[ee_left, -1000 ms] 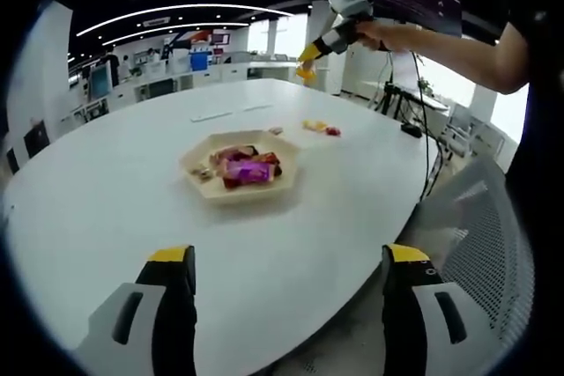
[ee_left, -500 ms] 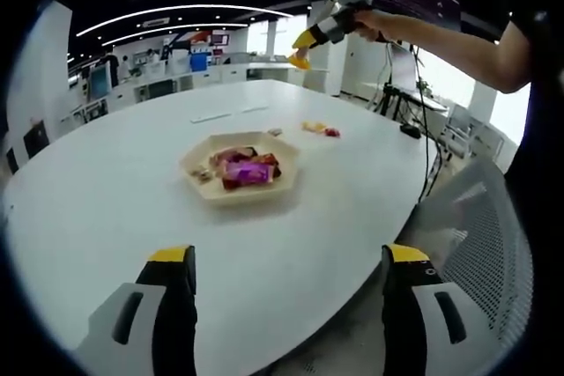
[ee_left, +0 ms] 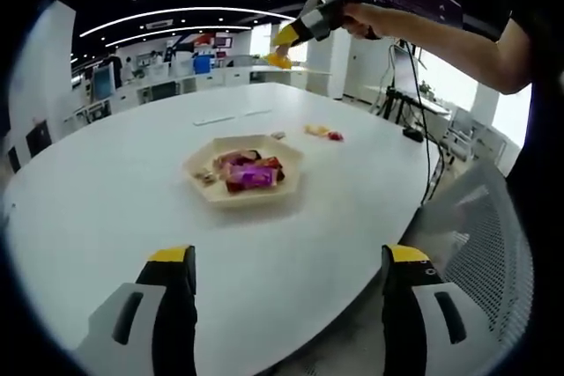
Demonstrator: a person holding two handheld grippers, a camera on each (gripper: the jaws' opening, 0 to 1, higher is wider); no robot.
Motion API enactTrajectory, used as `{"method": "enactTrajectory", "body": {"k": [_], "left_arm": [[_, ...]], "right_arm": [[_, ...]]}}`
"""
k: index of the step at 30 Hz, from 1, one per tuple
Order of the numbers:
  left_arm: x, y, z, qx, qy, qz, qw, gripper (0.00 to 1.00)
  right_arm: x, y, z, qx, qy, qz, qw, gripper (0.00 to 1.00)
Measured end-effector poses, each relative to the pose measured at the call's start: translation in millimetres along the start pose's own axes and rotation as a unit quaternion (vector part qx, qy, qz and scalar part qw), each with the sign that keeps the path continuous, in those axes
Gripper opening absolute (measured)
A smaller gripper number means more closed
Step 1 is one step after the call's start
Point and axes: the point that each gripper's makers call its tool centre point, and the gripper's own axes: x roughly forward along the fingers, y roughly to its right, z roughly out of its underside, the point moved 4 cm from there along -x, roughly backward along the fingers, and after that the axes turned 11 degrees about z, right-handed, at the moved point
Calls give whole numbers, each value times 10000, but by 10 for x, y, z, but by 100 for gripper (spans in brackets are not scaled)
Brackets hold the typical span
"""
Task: Place the target food into the container with the food tongs after gripping and lifting it, then release it inside without dropping or visibly crushing the food.
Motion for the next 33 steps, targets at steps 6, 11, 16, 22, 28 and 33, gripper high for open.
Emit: {"method": "enactTrajectory", "body": {"k": [6, 11, 16, 22, 28, 33], "left_arm": [[-5, -6, -4, -6, 11, -21, 10000, 84], [-9, -7, -10, -10, 19, -28, 10000, 84], [-7, -9, -6, -6, 6, -39, 10000, 84], [-12, -13, -15, -13, 29, -52, 10000, 84], [-12, -19, -15, -23, 37, -63, 10000, 84], [-12, -21, -13, -19, 31, -59, 10000, 84]], "right_arm": [[37, -136, -44, -65, 15, -151, 9999, 23], [64, -203, -74, -113, 38, -217, 9997, 23], [90, -286, -105, -164, 52, -301, 9994, 23], [117, -373, -161, -209, 166, -398, 9989, 25], [136, -430, -187, -277, 207, -476, 9983, 25], [147, -459, -186, -273, 221, -529, 9980, 26]]}}
